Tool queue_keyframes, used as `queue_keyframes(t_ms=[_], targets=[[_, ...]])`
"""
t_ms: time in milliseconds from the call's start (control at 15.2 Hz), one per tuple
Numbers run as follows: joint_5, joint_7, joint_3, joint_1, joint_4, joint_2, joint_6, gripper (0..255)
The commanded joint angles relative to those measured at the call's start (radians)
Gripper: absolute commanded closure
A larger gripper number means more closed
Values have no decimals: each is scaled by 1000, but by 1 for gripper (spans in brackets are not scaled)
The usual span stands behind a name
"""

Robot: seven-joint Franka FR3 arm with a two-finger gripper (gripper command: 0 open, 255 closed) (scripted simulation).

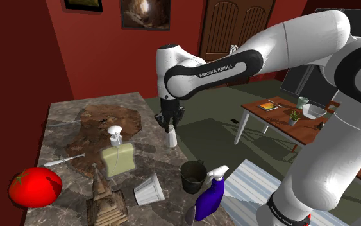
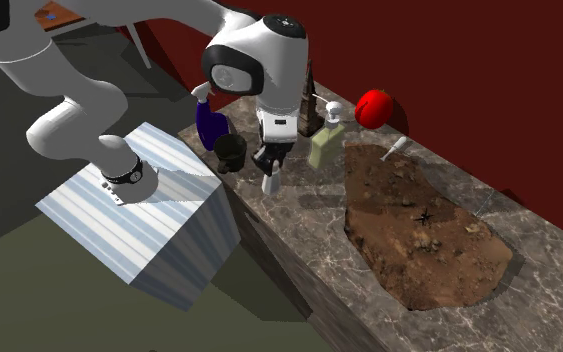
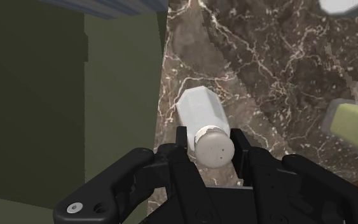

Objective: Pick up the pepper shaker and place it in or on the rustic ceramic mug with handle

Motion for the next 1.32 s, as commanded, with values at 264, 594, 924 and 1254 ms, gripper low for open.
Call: queue_keyframes(t_ms=[264,594,924,1254], targets=[[8,-10,-1,-1,60,-20,-80,255],[12,-17,-2,-1,114,-33,-145,255],[15,-22,-3,-1,174,-40,-212,255],[36,-15,4,8,143,-112,-250,255]])
